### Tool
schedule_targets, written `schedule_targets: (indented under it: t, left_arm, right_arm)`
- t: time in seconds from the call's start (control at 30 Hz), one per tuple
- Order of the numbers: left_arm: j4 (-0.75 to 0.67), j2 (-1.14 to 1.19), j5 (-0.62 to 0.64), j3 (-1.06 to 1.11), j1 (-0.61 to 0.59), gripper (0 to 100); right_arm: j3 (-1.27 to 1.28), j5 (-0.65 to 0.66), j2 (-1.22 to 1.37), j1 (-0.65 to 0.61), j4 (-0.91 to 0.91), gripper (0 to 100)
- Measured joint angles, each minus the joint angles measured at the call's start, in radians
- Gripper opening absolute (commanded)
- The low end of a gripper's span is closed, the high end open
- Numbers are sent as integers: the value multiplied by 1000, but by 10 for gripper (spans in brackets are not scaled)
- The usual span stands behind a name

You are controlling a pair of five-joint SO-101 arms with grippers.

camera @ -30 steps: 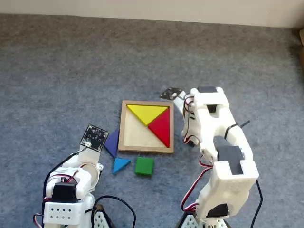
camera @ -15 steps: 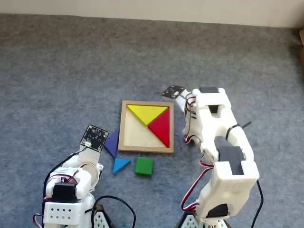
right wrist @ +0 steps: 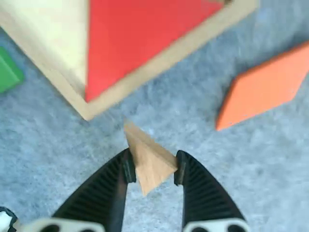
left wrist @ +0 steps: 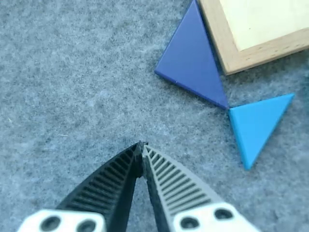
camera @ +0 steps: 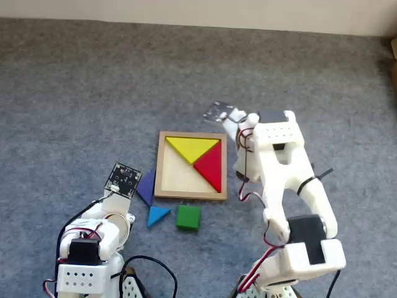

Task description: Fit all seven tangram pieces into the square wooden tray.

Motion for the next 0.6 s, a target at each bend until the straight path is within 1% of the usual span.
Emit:
schedule_targets:
  t: [0.23,0.37,0.5,0.6]
  left_arm:
    - [0,0,0,0,0,7]
    - [0,0,0,0,0,7]
    - [0,0,0,0,0,7]
    - [0,0,0,0,0,7]
  right_arm:
    - [0,2,-20,-144,0,42]
    - [0,-5,-20,-218,-55,42]
    - [8,-89,-20,-272,-123,42]
    - [64,-135,-20,-299,-196,42]
